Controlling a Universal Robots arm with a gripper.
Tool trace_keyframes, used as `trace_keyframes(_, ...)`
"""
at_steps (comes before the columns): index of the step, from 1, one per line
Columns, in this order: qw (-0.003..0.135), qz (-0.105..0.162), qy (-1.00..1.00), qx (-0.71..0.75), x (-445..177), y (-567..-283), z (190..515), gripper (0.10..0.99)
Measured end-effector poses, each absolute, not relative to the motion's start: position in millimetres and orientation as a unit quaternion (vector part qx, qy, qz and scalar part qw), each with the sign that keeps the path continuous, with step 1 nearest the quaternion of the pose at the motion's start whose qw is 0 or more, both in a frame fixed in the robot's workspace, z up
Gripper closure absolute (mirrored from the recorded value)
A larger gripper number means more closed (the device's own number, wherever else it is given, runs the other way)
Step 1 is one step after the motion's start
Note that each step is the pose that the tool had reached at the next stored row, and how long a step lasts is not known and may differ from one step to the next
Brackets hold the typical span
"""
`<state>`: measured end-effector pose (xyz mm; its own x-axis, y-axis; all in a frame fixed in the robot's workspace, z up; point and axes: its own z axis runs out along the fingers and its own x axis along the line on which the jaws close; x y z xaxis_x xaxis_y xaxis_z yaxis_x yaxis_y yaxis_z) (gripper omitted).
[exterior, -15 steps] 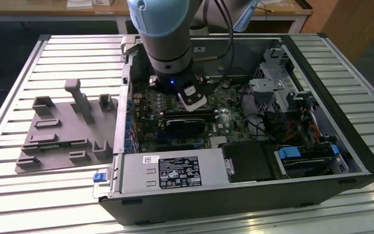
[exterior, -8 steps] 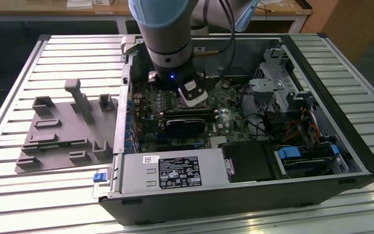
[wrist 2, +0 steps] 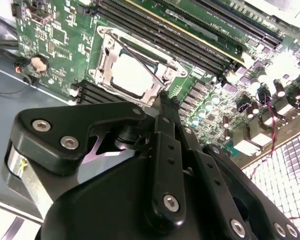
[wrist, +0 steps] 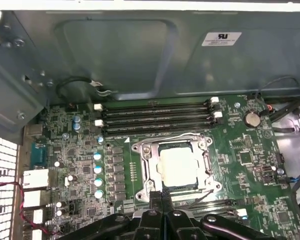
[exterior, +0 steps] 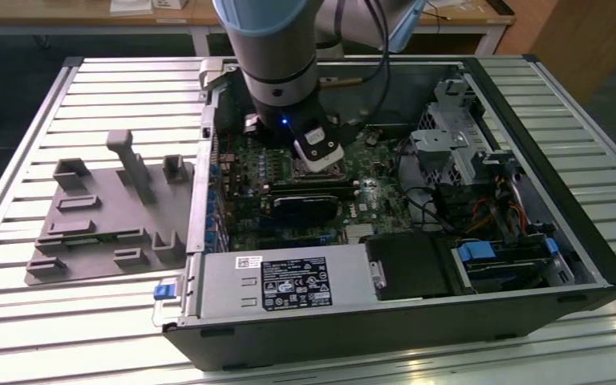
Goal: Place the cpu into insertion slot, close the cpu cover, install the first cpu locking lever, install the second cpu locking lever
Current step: 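Install the second cpu locking lever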
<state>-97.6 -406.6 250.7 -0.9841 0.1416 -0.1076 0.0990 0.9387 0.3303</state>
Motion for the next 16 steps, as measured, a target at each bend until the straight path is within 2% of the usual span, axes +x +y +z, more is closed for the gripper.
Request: trace_keyframes(16, 0.072, 0.130, 0.985, 0.088, -89.7, -406.6, 247.9, 0.984)
